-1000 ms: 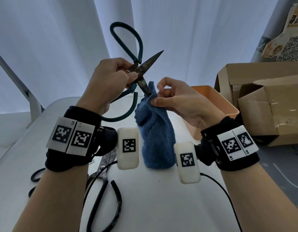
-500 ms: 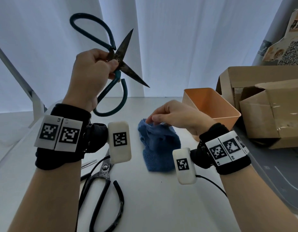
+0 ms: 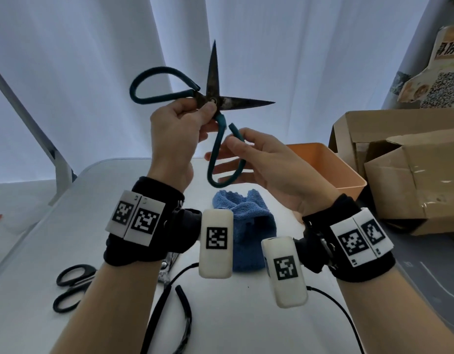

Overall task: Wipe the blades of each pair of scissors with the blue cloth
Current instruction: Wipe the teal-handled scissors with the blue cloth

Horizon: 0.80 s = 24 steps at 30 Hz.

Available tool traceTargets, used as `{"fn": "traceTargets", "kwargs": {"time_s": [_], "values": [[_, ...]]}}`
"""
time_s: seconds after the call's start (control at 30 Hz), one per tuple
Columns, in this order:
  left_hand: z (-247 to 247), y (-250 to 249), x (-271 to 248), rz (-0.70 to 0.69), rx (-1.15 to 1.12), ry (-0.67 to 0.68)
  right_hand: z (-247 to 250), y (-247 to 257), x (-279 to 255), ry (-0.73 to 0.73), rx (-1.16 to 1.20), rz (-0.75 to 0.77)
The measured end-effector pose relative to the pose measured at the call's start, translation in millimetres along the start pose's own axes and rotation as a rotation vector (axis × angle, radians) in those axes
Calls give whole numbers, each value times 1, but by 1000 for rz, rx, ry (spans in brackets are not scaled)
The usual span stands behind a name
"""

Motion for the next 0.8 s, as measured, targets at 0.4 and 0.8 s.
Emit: {"fn": "traceTargets", "kwargs": {"time_s": [0.4, 0.8], "values": [[-20, 13, -4, 85, 137, 216, 40, 6, 1, -324, 86, 102], [-49, 26, -13, 179, 389, 450, 49, 9, 1, -332, 136, 97]]}}
Point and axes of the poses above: each hand's wrist, its own x-axis towards the middle knuckle, its own z-axis out of the back of the hand, y = z × x, the point moved 8 cm from there along x, towards the middle knuckle, and after that the axes turned 9 degrees about x, right-handed, at the moved point
